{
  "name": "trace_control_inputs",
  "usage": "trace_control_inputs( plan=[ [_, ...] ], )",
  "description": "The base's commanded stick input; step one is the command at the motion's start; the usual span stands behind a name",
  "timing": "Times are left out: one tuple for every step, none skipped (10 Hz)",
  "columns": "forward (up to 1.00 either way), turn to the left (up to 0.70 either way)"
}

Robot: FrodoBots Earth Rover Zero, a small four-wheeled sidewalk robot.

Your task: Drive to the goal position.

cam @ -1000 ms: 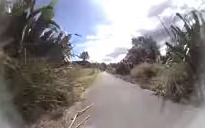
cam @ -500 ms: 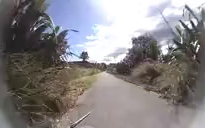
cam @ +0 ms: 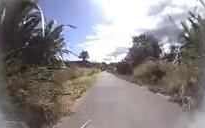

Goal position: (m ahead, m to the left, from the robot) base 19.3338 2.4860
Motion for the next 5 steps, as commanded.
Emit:
trace_control_inputs(
  plan=[
    [0.70, 0.00],
    [0.70, 0.00],
    [0.70, 0.00],
    [0.70, 0.00],
    [0.70, 0.00]
  ],
)
